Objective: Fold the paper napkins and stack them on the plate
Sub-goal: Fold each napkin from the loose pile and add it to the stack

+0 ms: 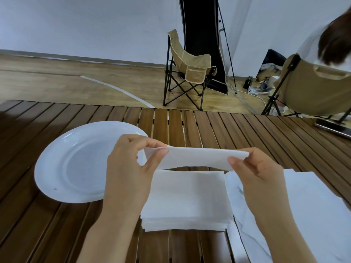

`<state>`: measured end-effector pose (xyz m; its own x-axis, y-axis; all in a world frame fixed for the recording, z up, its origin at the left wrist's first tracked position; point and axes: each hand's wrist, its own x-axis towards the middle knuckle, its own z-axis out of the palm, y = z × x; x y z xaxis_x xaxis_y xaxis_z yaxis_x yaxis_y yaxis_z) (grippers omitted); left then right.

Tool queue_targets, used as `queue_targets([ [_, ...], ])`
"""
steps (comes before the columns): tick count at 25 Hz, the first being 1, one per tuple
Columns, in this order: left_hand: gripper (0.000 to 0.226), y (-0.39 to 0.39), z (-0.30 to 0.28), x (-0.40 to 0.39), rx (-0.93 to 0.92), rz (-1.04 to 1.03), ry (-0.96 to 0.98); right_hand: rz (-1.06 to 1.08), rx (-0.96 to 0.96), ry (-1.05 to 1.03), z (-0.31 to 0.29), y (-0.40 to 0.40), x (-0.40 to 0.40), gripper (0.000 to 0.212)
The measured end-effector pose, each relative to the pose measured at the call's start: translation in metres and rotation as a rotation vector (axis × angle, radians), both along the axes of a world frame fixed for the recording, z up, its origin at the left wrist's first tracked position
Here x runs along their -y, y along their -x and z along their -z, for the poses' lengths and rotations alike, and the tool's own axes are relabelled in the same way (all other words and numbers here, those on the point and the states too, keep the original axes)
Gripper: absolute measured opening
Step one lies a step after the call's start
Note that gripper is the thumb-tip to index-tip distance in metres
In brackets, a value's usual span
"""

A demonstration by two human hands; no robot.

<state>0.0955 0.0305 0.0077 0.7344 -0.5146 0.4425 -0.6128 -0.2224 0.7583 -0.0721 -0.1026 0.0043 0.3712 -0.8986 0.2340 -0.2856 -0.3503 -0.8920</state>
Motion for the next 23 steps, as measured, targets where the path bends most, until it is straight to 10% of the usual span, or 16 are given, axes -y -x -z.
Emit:
queue_targets([
  [5,0.024,0.001,-0.004,-0.001,-0.061,-0.040,-0.002,-0.010,0.071,0.000,-0.004,-0.007,-0.006,0.009],
  [23,0.017,-0.003,0.037,-0.001,-0.298,-0.033,-0.488,0.135,-0.609,-0.116,0.032,-0.008,-0.004,0.021],
])
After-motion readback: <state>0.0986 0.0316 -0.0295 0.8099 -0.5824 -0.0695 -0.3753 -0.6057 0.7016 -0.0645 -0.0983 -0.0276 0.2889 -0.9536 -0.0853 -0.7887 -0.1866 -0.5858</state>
